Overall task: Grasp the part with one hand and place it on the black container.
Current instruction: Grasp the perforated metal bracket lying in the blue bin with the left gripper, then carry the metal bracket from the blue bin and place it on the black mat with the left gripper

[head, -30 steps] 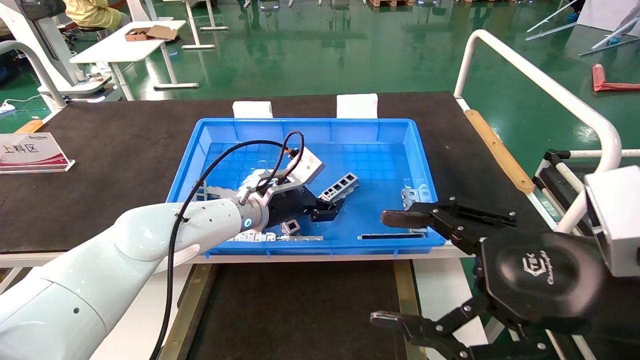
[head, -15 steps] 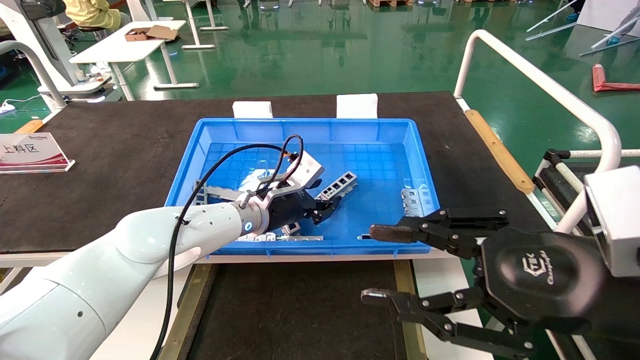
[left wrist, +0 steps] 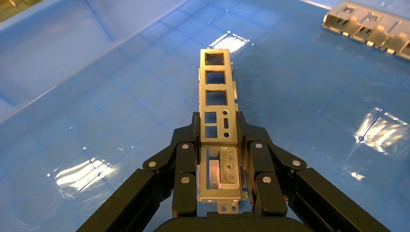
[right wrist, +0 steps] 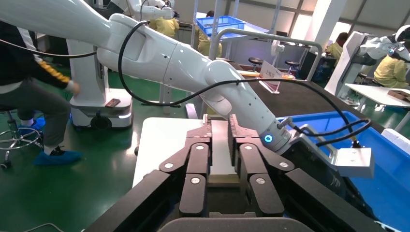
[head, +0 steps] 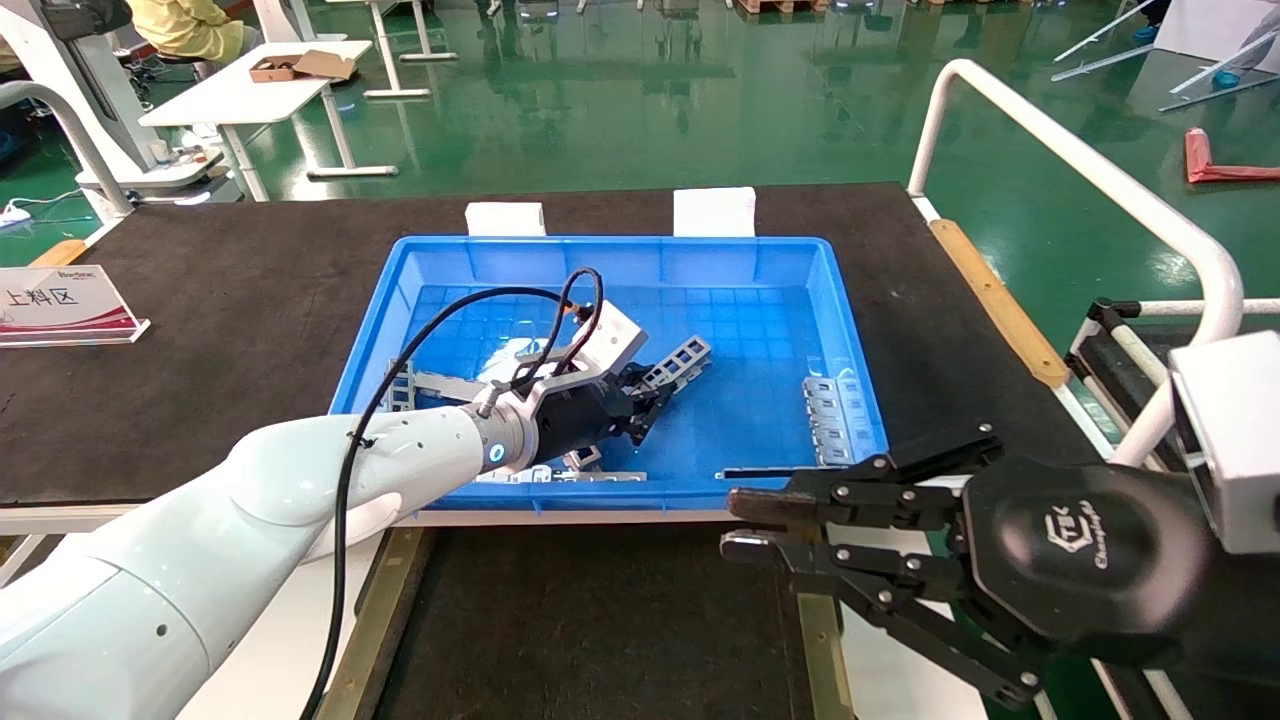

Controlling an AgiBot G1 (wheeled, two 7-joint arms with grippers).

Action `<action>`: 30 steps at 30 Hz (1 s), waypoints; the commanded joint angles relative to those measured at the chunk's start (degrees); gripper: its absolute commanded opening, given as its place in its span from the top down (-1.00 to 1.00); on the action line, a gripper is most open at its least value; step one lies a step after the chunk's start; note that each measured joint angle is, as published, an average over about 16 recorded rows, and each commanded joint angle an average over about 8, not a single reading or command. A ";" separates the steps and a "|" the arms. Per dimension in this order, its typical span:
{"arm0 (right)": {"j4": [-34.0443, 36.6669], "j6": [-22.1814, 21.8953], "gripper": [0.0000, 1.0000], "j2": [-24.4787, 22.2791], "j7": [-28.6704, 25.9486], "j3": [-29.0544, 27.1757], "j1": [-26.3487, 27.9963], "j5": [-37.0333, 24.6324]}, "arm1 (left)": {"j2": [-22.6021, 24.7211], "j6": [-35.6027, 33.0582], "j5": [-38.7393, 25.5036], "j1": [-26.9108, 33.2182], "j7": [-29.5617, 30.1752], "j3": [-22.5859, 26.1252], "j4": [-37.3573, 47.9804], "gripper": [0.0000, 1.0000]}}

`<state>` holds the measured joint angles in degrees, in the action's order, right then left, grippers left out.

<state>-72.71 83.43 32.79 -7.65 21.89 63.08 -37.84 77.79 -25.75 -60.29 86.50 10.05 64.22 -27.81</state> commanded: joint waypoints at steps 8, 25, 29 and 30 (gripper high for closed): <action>0.00 0.00 1.00 0.00 0.00 0.00 0.00 0.00 | -2.11 -6.34 5.77 2.60 -3.13 -2.69 -1.10 1.00; 0.00 0.00 1.00 0.00 0.01 0.01 0.00 0.01 | -19.31 -22.21 13.86 0.20 -3.61 -7.65 -21.23 1.00; 0.00 -0.01 1.00 -0.01 0.01 0.01 0.00 0.01 | -24.03 -23.22 14.72 -1.75 -1.53 -7.58 -28.33 1.00; 0.00 -0.01 1.00 -0.01 0.01 0.01 0.00 0.01 | -25.26 -23.24 14.94 -2.41 -0.95 -7.54 -30.16 1.00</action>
<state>-72.71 83.43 32.79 -7.64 21.91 63.08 -37.83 52.61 -48.20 -45.55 83.69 9.06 56.82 -57.91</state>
